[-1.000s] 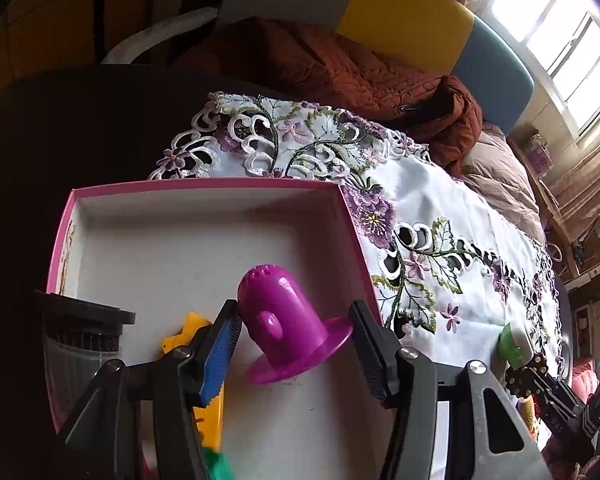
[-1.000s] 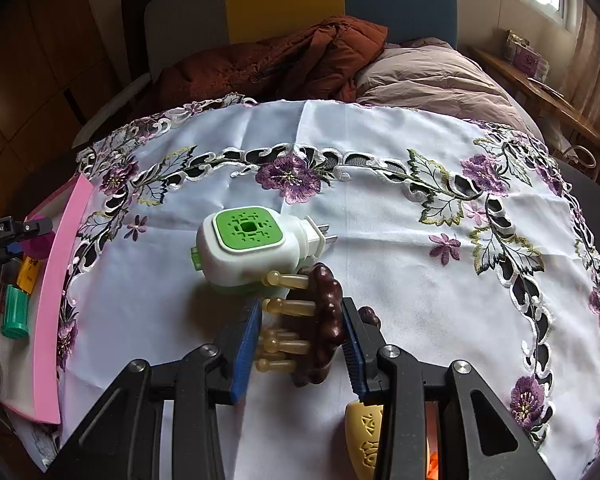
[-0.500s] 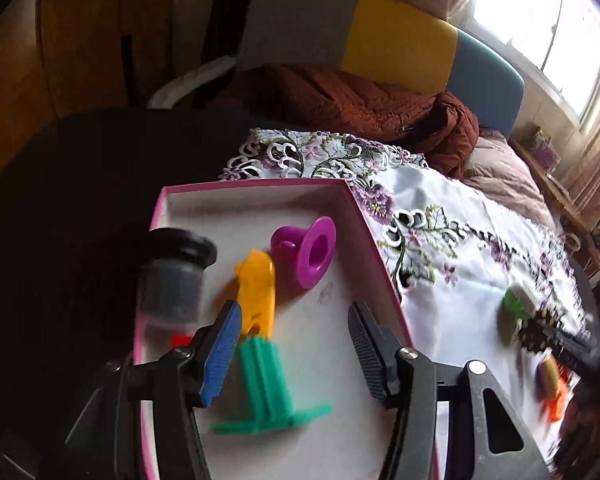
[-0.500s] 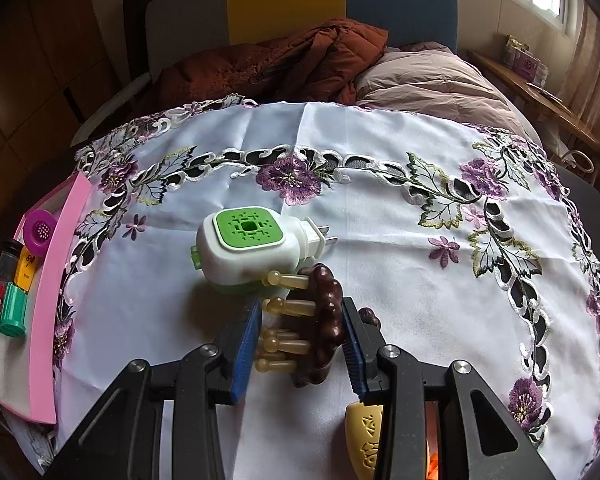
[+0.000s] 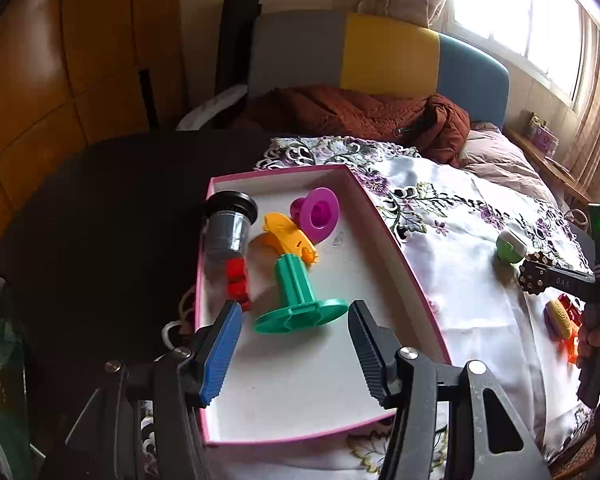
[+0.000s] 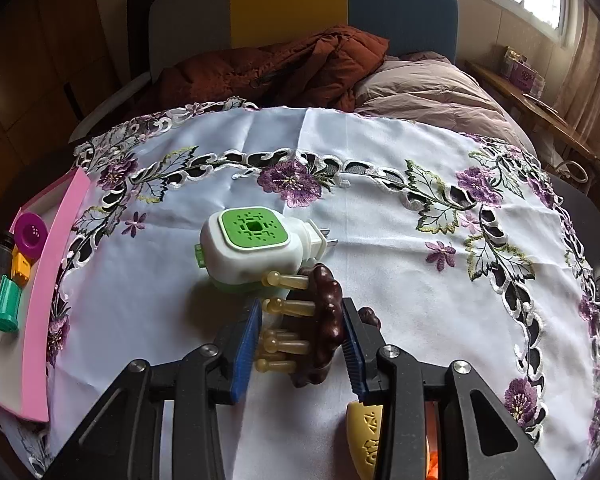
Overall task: Organize rigid objects
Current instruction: 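Withdraw the left tool from the box while the right tool carries the brown comb toward it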
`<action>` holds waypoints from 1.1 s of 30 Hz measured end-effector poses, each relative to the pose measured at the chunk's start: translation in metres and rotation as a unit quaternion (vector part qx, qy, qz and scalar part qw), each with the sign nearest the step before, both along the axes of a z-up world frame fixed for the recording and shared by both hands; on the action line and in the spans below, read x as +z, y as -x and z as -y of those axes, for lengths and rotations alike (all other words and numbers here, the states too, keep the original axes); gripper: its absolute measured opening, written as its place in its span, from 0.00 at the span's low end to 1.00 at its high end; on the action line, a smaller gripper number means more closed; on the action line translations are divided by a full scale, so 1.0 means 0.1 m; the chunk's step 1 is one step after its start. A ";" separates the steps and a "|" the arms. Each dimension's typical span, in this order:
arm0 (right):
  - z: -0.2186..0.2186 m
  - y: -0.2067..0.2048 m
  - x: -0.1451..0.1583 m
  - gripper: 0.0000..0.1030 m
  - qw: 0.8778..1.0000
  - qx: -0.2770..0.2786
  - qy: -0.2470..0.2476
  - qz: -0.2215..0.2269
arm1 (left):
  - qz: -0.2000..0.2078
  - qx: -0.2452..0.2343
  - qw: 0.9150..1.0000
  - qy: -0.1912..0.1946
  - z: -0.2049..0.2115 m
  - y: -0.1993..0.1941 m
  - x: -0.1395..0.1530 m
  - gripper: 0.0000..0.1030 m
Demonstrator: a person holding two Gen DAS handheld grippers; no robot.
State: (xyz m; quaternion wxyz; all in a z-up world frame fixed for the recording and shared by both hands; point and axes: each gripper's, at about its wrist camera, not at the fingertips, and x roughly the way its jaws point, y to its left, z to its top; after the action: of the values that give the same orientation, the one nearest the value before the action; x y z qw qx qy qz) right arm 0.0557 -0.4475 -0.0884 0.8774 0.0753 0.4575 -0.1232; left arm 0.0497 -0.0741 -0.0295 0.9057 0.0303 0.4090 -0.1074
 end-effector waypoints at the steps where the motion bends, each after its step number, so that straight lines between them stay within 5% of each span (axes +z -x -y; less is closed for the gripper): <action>1: 0.00 0.00 0.00 0.38 1.000 0.000 0.001 0.000 | 0.003 0.001 1.000 -0.002 -0.02 0.03 0.01 0.54; 11: -0.05 0.02 0.00 0.38 1.000 0.002 0.016 0.003 | 0.002 0.018 1.000 -0.003 -0.26 0.18 0.02 0.54; 15: -0.04 0.02 0.00 0.38 1.000 0.001 0.015 0.004 | 0.014 0.061 0.998 0.006 -0.44 0.24 0.09 0.54; 23: -0.07 0.02 0.00 0.37 1.000 0.001 0.024 0.004 | 0.061 0.185 0.981 -0.003 -0.95 0.22 0.31 0.54; 33: -0.13 0.06 0.04 0.35 0.999 -0.008 0.031 0.001 | 0.082 0.229 0.970 0.001 -1.41 0.26 0.44 0.54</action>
State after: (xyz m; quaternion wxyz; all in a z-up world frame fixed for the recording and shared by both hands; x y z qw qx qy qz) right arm 0.0497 -0.4346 -0.0841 0.8789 0.0517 0.4516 -0.1444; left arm 0.0237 0.0670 0.0142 0.9366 -0.0562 0.3294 0.1055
